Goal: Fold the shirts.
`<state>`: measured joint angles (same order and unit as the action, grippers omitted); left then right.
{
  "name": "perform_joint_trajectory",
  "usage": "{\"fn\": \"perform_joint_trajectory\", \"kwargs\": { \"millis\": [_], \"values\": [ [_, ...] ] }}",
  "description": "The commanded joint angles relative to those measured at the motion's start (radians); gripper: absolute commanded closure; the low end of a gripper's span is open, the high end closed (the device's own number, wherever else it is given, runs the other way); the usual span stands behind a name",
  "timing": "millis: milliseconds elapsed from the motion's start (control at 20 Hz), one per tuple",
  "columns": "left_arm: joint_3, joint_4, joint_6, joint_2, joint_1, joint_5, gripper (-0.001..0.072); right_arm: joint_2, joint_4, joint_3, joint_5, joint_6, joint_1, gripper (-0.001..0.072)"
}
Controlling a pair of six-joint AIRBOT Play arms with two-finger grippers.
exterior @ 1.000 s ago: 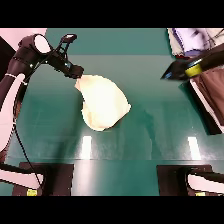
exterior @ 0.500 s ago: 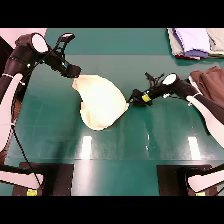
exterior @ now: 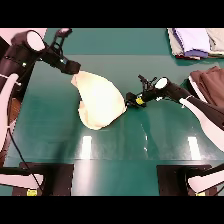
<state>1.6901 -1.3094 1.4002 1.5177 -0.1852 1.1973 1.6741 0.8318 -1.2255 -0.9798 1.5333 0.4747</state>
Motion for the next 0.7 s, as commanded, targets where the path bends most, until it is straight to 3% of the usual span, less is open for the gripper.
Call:
{"fn": "perform_joint_trajectory", "kwargs": {
  "millis": [0, 250, 500, 650],
  "values": [
    [0.019, -0.034, 0.006, -0.13, 0.001, -0.061, 0.0685, -0.158, 0.039, -0.008, 0.042, -0.028, -0.058, 0.0696],
    [0.068, -0.009, 0.009, -0.449, 0.001, -0.055, 0.0684, -0.484, 0.208, -0.253, -0.141, -0.035, -0.22, 0.0696],
    [0.068, 0.198, 0.016, -0.691, 0.001, -0.064, 0.0685, -0.677, 0.217, -0.511, -0.23, -0.035, -0.26, 0.0696],
    [0.094, 0.23, 0.016, -0.748, 0.001, -0.06, 0.0686, -0.723, 0.22, -0.628, -0.248, -0.033, -0.26, 0.0697]
  ]
}}
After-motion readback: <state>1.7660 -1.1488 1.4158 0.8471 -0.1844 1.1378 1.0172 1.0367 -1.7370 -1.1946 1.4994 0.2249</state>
